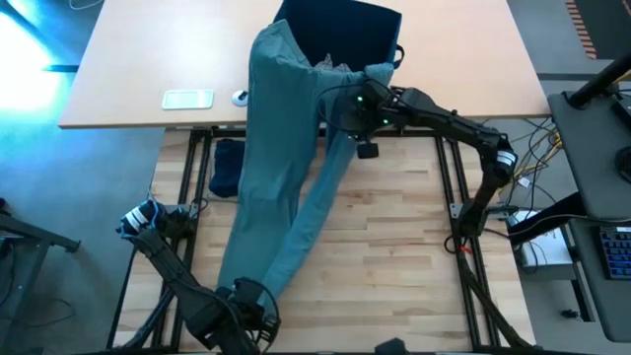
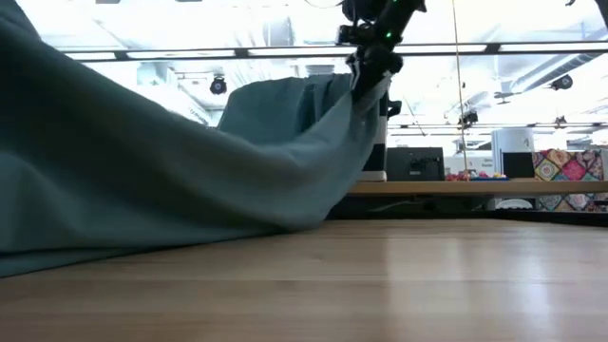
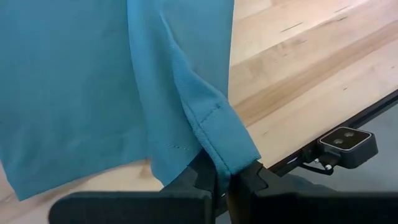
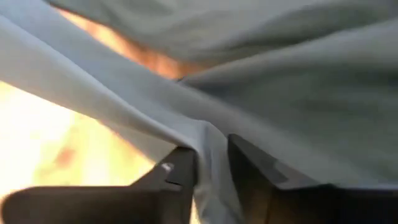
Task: Fold Laundry from Bin
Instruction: Fold the gray pants
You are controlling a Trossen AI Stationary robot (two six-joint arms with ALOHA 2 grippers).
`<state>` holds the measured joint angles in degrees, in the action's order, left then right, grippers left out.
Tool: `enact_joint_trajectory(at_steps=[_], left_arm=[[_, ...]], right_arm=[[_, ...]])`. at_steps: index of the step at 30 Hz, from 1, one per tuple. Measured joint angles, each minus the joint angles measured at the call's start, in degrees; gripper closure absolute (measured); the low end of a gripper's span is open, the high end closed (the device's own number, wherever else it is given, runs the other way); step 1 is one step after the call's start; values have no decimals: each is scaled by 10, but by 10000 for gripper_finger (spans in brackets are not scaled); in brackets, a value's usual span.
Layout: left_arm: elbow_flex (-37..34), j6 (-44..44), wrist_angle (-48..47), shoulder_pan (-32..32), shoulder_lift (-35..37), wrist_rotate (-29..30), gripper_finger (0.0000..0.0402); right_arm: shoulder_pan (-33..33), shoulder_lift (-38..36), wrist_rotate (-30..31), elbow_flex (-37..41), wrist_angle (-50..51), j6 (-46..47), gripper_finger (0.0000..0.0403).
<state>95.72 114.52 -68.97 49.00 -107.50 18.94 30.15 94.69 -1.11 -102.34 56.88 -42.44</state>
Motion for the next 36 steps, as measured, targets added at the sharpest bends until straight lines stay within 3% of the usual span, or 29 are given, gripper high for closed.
enact_joint_trajectory(at_steps=[3,8,13,17,22,27,30,36], left_arm=[[0,-11,4,-8,0,1,402],[13,-103,45,-31,2,7,402],[28,-205,68,-56,2,7,402],[29,-286,94,-79,2,29,402],[28,-392,137,-123,-10,57,402],[29,-490,272,-159,-29,60,402],[30,-443,215,-154,-33,47,402],[17,-152,-123,-56,-12,39,402]], right_arm=[[-4,-18,-8,-2,48,38,267],[-17,-71,-23,1,73,75,216],[-58,-144,-71,1,82,166,209],[-133,-200,-96,5,84,271,209],[-265,-238,-39,11,59,419,209],[-419,-237,77,12,31,550,209],[-505,-226,138,13,26,632,209],[-654,-185,247,13,29,720,209]])
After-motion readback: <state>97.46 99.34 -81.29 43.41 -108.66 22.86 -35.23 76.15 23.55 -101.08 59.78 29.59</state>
